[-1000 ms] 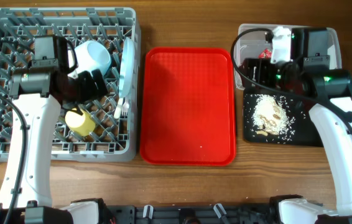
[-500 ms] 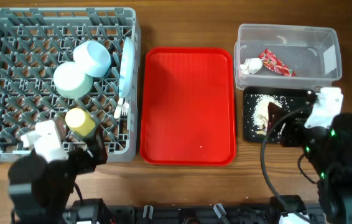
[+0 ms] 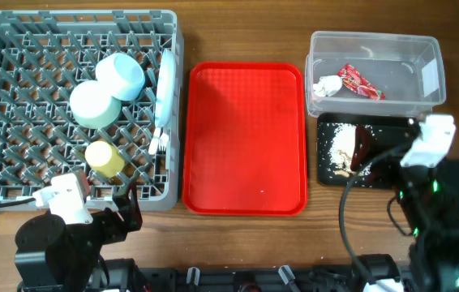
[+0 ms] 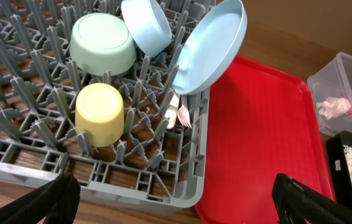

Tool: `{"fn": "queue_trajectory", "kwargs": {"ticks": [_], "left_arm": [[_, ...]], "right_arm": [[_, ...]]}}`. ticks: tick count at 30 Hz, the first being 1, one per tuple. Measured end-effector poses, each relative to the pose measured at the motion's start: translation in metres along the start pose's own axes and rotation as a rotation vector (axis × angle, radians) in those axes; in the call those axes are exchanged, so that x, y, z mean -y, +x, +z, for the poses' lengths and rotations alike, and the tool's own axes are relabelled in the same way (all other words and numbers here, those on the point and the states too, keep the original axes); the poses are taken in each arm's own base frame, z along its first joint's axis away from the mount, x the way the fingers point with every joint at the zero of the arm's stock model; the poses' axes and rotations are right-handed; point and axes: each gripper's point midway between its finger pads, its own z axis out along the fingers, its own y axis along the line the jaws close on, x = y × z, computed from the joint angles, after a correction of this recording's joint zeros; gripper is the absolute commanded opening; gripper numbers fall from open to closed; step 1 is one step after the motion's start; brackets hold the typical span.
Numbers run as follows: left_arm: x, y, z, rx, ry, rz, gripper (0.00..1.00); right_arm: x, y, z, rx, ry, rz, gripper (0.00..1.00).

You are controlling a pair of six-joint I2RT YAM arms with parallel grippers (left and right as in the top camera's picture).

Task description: Sort waste into correct bins and load items into the dishwasher rack

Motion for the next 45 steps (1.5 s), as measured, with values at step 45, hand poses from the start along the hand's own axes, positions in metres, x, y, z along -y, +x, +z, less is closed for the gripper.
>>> {"fn": "queue_trajectory", "kwargs": {"ticks": [45], "left_arm": [[0.008,0.002,0.094,0.473,0.208,0.084,1.0]], "right_arm": [[-0.004,0.125,0.042,0.291,-0.145,-0.067,1.0]]}}
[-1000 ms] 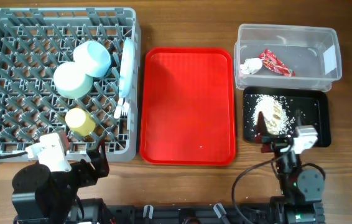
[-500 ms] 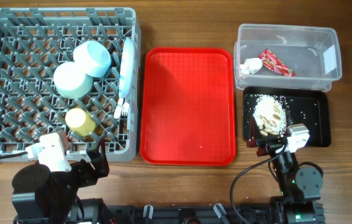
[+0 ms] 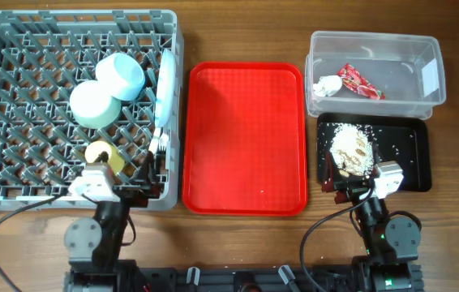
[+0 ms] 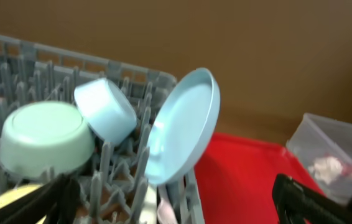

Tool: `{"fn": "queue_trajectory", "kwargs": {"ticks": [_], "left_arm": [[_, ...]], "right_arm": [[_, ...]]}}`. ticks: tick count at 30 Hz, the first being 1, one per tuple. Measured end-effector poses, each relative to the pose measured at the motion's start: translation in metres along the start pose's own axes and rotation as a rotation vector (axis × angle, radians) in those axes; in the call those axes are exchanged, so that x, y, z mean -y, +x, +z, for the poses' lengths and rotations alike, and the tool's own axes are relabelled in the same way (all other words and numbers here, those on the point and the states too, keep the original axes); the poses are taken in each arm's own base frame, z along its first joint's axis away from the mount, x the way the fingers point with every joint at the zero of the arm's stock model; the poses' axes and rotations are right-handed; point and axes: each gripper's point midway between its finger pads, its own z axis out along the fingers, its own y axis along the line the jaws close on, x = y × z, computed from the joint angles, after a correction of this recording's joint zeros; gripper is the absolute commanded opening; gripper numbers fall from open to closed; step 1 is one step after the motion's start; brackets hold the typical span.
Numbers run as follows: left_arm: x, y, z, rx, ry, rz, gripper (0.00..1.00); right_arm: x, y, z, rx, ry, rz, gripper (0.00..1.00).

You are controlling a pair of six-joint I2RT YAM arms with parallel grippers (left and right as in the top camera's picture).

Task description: Sort waste into correct bins and load items into the dishwasher rack

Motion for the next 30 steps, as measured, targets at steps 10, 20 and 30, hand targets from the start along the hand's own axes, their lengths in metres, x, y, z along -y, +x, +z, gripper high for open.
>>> {"fn": "queue_trajectory", "kwargs": {"ticks": [10,20,30], "left_arm": [[-0.008,0.031,0.009,0.027,0.015,0.004,1.0],[-0.008,0.031,0.009,0.027,0.015,0.004,1.0],[-0.008,0.031,0.009,0.027,0.015,0.004,1.0]], "right_arm": [[0.0,0.0,0.0,-0.001,0.0,0.0,1.0],[0.0,0.0,0.0,-0.002,0.0,0.0,1.0],[0.0,0.0,0.0,-0.001,0.0,0.0,1.0]]}}
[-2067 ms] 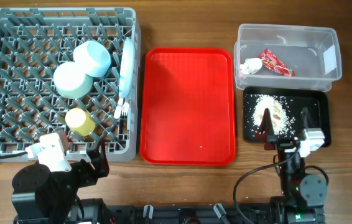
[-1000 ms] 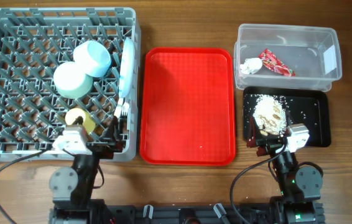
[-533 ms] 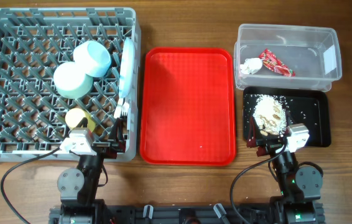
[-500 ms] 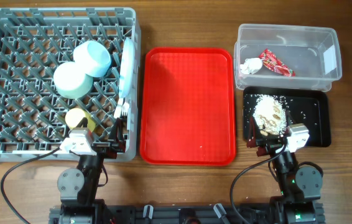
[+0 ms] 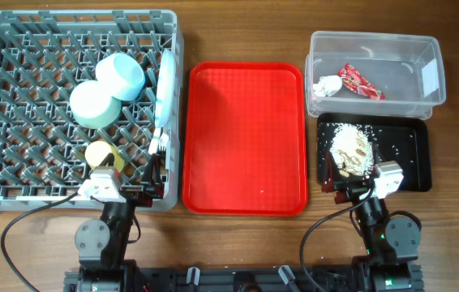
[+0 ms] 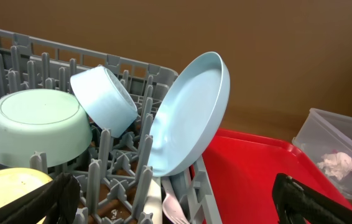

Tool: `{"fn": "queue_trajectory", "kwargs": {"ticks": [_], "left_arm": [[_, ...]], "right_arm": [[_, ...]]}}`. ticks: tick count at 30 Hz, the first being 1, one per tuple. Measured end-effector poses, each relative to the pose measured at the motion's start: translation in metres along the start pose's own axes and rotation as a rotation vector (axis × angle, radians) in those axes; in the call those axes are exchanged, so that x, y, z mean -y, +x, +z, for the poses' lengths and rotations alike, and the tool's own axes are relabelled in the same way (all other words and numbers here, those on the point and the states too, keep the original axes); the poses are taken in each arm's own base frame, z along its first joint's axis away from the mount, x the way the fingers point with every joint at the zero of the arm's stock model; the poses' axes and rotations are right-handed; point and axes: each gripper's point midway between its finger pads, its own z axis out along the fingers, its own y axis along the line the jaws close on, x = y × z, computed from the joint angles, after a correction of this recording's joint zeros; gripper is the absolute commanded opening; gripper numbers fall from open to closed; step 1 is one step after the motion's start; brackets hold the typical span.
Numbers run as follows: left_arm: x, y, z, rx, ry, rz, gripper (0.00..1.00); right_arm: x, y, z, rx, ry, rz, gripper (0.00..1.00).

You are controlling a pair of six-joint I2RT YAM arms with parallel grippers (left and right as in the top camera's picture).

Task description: Sort waste into correct bins and load items into the dishwasher rack

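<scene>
The grey dishwasher rack (image 5: 19, 97) holds a blue bowl (image 5: 120, 75), a mint bowl (image 5: 93, 104), a yellow cup (image 5: 100, 154), an upright light blue plate (image 5: 165, 85) and pale cutlery (image 5: 156, 148). In the left wrist view the plate (image 6: 191, 112) leans at the rack's right edge, with a pink fork (image 6: 175, 208) below it. My left gripper (image 6: 176, 208) is open and low at the rack's front right corner (image 5: 132, 193). My right gripper (image 5: 339, 182) rests at the front edge of the black bin (image 5: 412, 154); its jaws are unclear.
An empty red tray (image 5: 246, 138) lies in the middle. The clear bin (image 5: 408, 57) at the back right holds a red wrapper (image 5: 361, 82) and a crumpled tissue (image 5: 326, 84). The black bin holds crumbly food waste (image 5: 349, 150). Cables trail off the front table edge.
My left wrist has settled slightly, so its view of the rack is lower and sharp. The right arm and all items are unchanged.
First my left gripper stood raised at the rack's front left, and my right arm hung over the black bin, hiding part of it. Then both arms were folded back at the table's front edge, with the food waste visible. They remain there now.
</scene>
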Motion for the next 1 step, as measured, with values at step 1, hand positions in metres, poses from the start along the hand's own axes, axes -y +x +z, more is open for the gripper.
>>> {"fn": "queue_trajectory", "kwargs": {"ticks": [1], "left_arm": [[0.0,0.0,0.0,0.0,0.0,0.0,1.0]], "right_arm": [[0.0,0.0001,0.0,0.0,0.0,0.0,1.0]]}}
